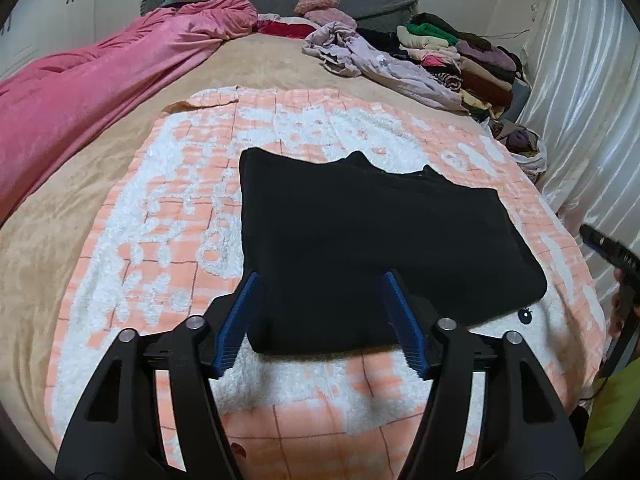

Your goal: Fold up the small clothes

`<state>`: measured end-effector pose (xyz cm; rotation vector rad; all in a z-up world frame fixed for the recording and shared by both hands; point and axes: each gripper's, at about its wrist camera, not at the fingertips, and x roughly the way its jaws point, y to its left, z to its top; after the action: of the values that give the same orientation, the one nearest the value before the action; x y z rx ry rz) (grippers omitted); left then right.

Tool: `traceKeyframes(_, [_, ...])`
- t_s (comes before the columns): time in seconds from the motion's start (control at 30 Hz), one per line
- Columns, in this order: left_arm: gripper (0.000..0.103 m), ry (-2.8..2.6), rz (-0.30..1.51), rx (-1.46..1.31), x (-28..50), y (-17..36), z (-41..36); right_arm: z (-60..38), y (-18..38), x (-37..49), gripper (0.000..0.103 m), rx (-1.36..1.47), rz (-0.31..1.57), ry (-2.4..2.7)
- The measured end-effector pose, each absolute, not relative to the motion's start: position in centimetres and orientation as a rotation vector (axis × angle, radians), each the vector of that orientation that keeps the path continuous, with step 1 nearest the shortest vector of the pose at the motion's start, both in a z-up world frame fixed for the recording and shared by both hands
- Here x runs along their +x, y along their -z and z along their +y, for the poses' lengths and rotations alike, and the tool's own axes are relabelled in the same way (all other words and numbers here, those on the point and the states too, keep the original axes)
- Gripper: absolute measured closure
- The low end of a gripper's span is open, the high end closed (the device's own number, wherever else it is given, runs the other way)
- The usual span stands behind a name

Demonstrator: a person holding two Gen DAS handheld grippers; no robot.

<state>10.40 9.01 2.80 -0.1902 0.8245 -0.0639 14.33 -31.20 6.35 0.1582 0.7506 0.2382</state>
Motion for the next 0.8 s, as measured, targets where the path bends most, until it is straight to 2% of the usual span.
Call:
traceKeyframes(0.17, [0.033,0.045,0.820,-0.182,11.4,-3.5,10.0,-29.8,-10.1,14.9,0.024,0.180,0.678,-0.309])
traceKeyframes(0.33, [0.032,0.024,0.874,-0.283,15.0,-2.6,13.2,-24.0,-10.8,15.9,0.024,0.088,0.673,-0.435])
traceKeyframes(0.8, [0.032,0.057,1.010,-0.446,23.0,2.6,16.8,-6.3,-0.7,13.8,0.024,-0.290,0.808,-0.770])
